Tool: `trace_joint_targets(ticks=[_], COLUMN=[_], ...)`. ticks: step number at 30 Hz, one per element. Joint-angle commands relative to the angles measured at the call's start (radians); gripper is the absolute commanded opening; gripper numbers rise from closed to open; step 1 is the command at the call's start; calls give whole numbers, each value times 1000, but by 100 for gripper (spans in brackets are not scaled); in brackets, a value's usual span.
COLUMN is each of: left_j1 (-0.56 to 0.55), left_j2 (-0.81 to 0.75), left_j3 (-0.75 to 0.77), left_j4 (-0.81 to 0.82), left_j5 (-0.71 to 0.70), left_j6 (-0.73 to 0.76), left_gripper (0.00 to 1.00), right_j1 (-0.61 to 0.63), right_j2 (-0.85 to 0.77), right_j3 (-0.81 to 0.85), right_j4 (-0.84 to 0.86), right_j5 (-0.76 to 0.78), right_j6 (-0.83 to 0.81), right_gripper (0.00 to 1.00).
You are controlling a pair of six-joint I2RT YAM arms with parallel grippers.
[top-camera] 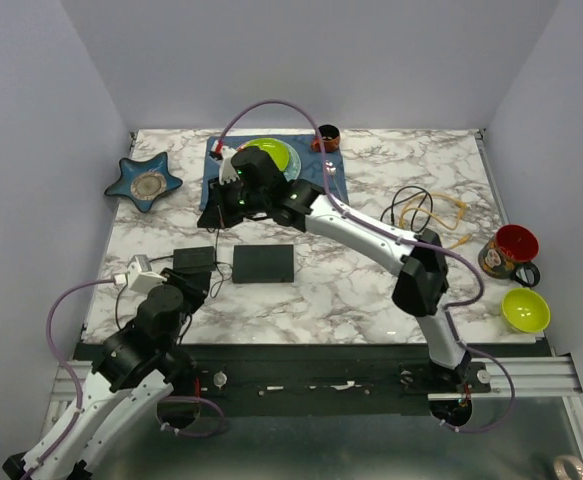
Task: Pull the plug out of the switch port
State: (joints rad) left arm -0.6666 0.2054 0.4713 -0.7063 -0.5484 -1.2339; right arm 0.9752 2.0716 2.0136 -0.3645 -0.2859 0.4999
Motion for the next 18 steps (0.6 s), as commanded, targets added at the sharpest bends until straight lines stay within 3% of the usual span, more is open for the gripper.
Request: trace_joint_targets(ticks=[1, 2, 3, 6, 9, 18], left_j1=[7, 7, 9, 7, 7, 9], left_j2=[-72, -84, -87, -103, -112, -28], left_j3=[24, 29, 30, 36, 41, 23], left_j4=[-74, -79, -85, -107, -114, -38], left_j5=[-90, -90, -90, -90, -87, -35], left_j6=[-1, 1, 1, -6, -1, 36], left_gripper=[31, 31, 31, 30, 31, 31], right_j1=[11, 22, 26, 31, 33, 33], right_j2=[174, 221, 244, 242, 171, -191], right_j3=[218, 240, 266, 249, 130, -188], right_j4=[-134, -149, -158, -154, -96, -85], right_j5=[-182, -217, -234, -219, -136, 249], right_j6=[23, 23, 23, 48, 58, 22], right_gripper=[1, 3, 20, 50, 62, 71])
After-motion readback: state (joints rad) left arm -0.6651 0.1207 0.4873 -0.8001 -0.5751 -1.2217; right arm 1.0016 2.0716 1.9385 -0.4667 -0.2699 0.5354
